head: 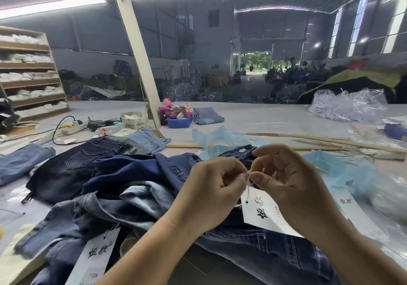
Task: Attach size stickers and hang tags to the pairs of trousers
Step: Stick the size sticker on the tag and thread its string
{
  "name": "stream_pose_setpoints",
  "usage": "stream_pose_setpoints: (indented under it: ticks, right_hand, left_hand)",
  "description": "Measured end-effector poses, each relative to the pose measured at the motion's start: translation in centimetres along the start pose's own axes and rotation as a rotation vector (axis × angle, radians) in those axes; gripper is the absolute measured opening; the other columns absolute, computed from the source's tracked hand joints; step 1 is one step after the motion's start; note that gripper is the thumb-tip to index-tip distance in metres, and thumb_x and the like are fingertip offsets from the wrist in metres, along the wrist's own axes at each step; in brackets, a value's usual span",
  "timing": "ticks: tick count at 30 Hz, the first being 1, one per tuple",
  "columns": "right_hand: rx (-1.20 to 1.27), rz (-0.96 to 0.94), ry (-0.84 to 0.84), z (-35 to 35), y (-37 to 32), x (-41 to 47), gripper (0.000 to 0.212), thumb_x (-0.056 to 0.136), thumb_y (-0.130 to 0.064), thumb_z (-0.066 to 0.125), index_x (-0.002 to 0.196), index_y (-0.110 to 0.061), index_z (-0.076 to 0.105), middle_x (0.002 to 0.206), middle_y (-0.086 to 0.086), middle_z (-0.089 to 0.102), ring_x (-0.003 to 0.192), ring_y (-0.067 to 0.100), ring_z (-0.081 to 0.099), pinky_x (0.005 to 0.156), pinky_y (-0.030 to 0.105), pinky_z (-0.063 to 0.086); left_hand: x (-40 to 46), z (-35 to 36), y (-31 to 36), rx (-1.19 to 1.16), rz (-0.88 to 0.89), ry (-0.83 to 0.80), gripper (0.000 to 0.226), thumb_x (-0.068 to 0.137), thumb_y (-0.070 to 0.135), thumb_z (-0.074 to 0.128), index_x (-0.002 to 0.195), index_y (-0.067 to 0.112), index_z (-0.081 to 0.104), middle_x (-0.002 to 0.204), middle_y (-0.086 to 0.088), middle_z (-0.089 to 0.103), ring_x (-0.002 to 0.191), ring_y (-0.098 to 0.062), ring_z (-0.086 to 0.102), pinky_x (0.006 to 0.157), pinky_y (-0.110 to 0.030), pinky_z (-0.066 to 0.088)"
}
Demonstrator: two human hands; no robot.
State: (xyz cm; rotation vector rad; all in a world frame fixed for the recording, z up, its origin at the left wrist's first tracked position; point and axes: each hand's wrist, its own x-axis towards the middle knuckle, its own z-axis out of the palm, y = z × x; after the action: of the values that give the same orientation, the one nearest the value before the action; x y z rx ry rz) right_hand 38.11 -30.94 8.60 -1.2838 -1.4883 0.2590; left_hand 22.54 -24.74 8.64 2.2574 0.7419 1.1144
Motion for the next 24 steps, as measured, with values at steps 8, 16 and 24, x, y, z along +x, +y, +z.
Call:
stream_pose_setpoints:
  ticks: [8, 16, 24]
  right_hand:
    - [0.025, -0.013, 0.001, 0.12, 0.35, 0.08, 0.035, 0.082, -0.010, 0.074, 0.097, -0.037, 0.058, 0.080, -0.012, 0.068, 0.065, 0.013, 0.058, 0.062, 0.025, 0.050]
    - [0.124, -0.051, -0.073, -0.20, 0.48, -0.01, 0.039, 0.081, 0.000, 0.073, 0.094, -0.034, 0.061, 0.079, -0.005, 0.068, 0.066, 0.018, 0.055, 0.066, 0.034, 0.049]
    - [0.278, -0.038, -0.163, -0.35, 0.52, -0.26, 0.029, 0.074, -0.014, 0.070, 0.094, -0.034, 0.062, 0.081, 0.006, 0.066, 0.075, 0.036, 0.054, 0.071, 0.052, 0.048]
  left_hand:
    - [-0.12, -0.14, 0.35, -0.006, 0.017, -0.021, 0.017, 0.089, 0.019, 0.060, 0.076, 0.020, 0.071, 0.066, 0.006, 0.063, 0.057, -0.004, 0.052, 0.051, -0.014, 0.037]
    - [-0.22, -0.10, 0.28, 0.013, 0.031, -0.036, 0.018, 0.085, 0.015, 0.060, 0.069, 0.018, 0.067, 0.057, 0.011, 0.054, 0.054, -0.003, 0.047, 0.052, -0.014, 0.034]
    - [-0.37, -0.15, 0.20, -0.025, 0.027, -0.097, 0.015, 0.082, 0.014, 0.060, 0.068, 0.017, 0.065, 0.057, 0.013, 0.051, 0.053, -0.003, 0.044, 0.052, -0.014, 0.033]
